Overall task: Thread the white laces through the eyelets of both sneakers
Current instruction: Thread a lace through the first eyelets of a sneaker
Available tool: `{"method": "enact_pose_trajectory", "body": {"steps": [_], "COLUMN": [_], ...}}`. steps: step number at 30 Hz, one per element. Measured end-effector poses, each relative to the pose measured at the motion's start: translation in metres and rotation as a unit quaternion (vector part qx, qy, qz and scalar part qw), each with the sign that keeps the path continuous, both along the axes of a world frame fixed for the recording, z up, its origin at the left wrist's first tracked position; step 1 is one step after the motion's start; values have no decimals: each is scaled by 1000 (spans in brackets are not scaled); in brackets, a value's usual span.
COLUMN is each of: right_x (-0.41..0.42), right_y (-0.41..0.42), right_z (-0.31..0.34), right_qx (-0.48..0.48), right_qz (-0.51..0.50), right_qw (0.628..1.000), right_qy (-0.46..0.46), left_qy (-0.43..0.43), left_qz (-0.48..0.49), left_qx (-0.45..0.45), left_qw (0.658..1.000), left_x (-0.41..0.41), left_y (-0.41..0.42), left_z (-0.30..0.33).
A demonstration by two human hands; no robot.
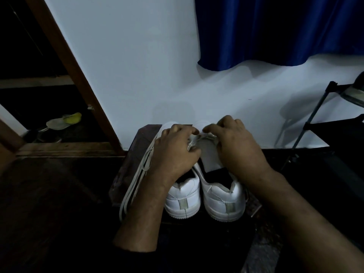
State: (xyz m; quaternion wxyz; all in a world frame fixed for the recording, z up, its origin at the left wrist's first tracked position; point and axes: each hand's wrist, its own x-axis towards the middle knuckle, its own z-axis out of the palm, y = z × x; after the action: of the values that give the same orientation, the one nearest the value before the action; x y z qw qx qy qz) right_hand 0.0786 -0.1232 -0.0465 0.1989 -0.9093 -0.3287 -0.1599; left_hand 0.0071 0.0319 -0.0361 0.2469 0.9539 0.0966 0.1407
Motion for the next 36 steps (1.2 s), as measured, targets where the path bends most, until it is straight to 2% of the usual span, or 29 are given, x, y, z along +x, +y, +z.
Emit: {"method": "enact_pose_trajectory", "body": {"steps": [2, 5, 7, 9, 10, 12, 14, 15, 16, 17, 19, 20, 23, 25, 26, 27, 29, 30, 31, 32, 33, 34, 35, 36], "right_x": [-2, -3, 3, 10, 13, 17, 16, 15, 15, 16, 16, 15, 11, 8, 7, 6, 4, 4, 4, 5, 6, 6, 5, 3], "right_y": [2, 9, 15, 18, 18, 14, 9, 8, 7, 7, 9, 11, 20, 22, 21, 19, 12, 8, 7, 5, 5, 5, 7, 9], "right_z": [0, -10, -15, -12, -10, -7, -3, -2, -1, -2, -4, -5, -14, -8, -3, 3, 19, 21, 22, 19, 13, 7, 2, 0], "right_qx": [-38, -44, -5, 95, 173, 344, 471, 495, 486, 445, 298, 231, 139, 185, 258, 362, 549, 583, 572, 517, 426, 331, 261, 228], "right_qz": [16, 27, 40, 28, 3, -58, -93, -96, -91, -81, -43, -18, 12, 10, 18, 39, 88, 92, 73, 46, 18, -4, -7, 9], "right_qw": [999, 998, 997, 985, 964, 887, 805, 791, 807, 846, 932, 956, 975, 969, 949, 903, 762, 729, 747, 807, 877, 928, 955, 964], "right_qy": [9, 31, 60, 141, 202, 301, 349, 346, 322, 281, 200, 178, 176, 162, 182, 230, 332, 347, 330, 281, 222, 172, 141, 138], "left_qy": [-12, -24, -35, -44, -49, -57, -61, -61, -65, -71, -84, -90, -98, -95, -91, -87, -81, -81, -82, -82, -85, -86, -87, -88], "left_qz": [8, 8, 9, 13, 15, 18, 20, 21, 22, 25, 29, 31, 35, 34, 34, 35, 35, 35, 36, 37, 36, 34, 32, 30], "left_qx": [-13, -48, -75, -82, -82, -85, -86, -84, -80, -71, -40, -26, -17, -3, 12, 23, 20, 17, 21, 28, 31, 28, 21, 11], "left_qw": [1000, 999, 997, 996, 995, 995, 994, 994, 994, 995, 995, 995, 994, 995, 995, 995, 996, 996, 996, 996, 995, 995, 995, 996], "left_x": [0, 0, 0, 0, 0, 0, 1, 1, 1, 1, 1, 1, 0, -1, -1, -1, -1, -1, -1, 0, 1, 1, 1, 1], "left_y": [0, 0, 0, 0, 0, 1, 2, 2, 2, 2, 3, 3, 2, 2, 3, 3, 3, 3, 3, 3, 3, 3, 3, 2], "left_z": [0, -2, -2, -2, -2, -4, -5, -4, -4, -4, -4, -5, -3, -2, -2, -2, -2, -3, -3, -3, -3, -3, -4, -4]}}
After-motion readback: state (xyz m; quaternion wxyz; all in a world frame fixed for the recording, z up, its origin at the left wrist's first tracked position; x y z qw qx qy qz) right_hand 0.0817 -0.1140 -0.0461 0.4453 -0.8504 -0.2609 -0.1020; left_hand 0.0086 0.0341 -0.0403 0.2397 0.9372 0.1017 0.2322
